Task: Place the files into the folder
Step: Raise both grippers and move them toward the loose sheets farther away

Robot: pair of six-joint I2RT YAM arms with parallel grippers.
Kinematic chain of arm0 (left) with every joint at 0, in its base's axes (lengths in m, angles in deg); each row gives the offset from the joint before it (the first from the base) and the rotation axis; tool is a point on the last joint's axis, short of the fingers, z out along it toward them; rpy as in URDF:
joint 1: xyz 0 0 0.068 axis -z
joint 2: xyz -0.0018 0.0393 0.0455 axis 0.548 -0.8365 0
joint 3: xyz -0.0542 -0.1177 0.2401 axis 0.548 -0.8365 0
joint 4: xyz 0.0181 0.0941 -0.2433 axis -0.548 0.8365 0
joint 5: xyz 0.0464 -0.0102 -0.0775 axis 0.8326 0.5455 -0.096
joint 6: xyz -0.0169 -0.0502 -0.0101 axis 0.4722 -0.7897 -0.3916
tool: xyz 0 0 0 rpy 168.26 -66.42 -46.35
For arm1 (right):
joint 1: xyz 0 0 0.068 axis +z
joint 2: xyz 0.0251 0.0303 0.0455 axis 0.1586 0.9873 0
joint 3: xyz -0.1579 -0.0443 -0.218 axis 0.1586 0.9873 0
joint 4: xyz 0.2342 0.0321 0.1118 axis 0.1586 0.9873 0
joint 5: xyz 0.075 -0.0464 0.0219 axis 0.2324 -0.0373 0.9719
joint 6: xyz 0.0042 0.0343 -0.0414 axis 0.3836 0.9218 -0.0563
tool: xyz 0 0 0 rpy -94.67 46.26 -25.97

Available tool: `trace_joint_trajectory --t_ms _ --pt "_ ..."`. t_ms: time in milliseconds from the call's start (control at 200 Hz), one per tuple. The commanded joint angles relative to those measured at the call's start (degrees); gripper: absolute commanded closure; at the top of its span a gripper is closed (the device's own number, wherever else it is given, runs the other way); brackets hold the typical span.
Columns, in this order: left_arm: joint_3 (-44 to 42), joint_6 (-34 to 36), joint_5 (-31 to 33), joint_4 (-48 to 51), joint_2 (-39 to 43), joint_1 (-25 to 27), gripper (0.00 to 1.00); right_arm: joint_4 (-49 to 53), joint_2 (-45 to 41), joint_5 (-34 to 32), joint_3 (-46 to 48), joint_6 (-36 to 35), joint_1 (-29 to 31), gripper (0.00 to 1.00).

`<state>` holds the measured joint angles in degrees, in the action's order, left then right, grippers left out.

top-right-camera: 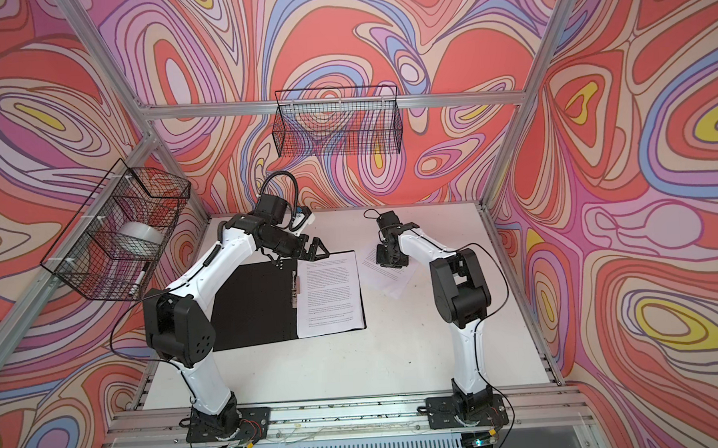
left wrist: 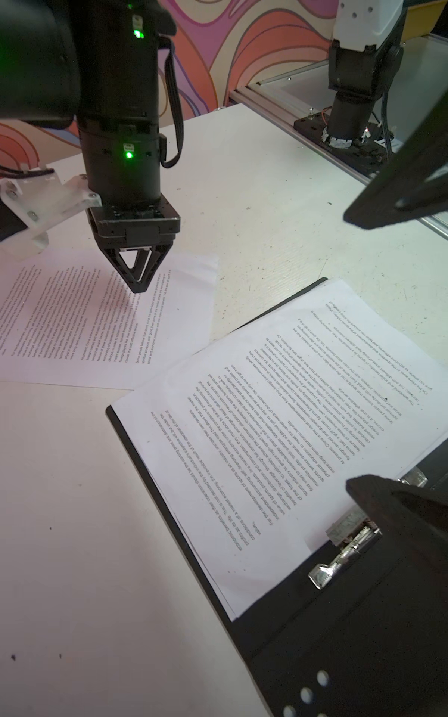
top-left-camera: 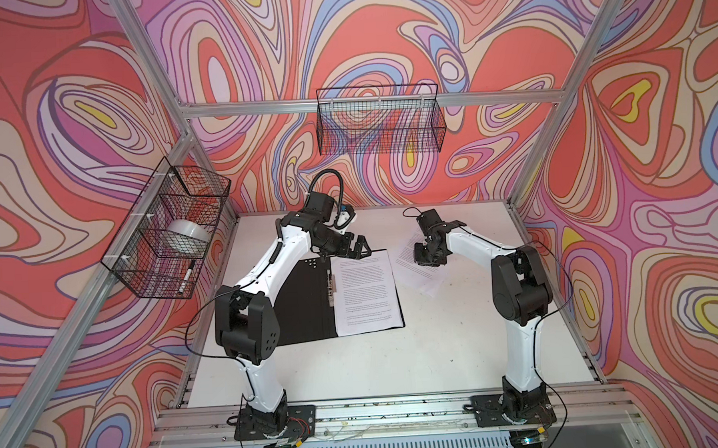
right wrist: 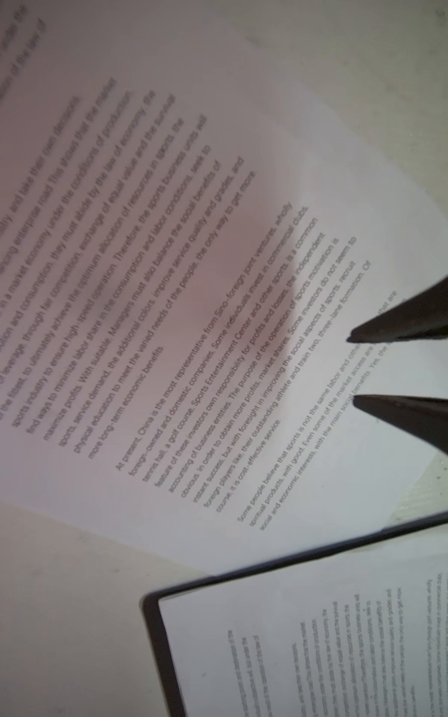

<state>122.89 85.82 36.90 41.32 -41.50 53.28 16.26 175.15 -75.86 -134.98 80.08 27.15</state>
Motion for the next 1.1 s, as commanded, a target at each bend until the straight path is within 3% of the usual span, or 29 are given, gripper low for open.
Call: trace_joint_trajectory --t_ms 0,235,486,731,1092 --pt "4.92 -0.07 -0.44 1.55 -4.9 3.1 0.0 -0.79 -1.14 -1.51 1.29 0.84 -2.23 0.73" --pt "14.62 -1.96 1.07 -0.75 -16.93 10.0 0.0 -5.8 -11.35 0.97 11.34 4.51 -6.36 0.73" --pt "34.58 -4.58 6.14 0.91 -35.08 14.99 0.0 -4.49 -22.47 1.2 18.56 5.9 -7.03 0.73" --pt "39.89 -4.99 16.82 -1.17 -40.73 16.73 0.0 -3.78 -29.61 2.86 23.45 8.41 -7.03 0.73" --pt "42.43 -2.62 23.47 -3.36 -44.14 16.75 0.0 -1.71 -30.41 2.54 24.73 8.84 -6.98 0.73"
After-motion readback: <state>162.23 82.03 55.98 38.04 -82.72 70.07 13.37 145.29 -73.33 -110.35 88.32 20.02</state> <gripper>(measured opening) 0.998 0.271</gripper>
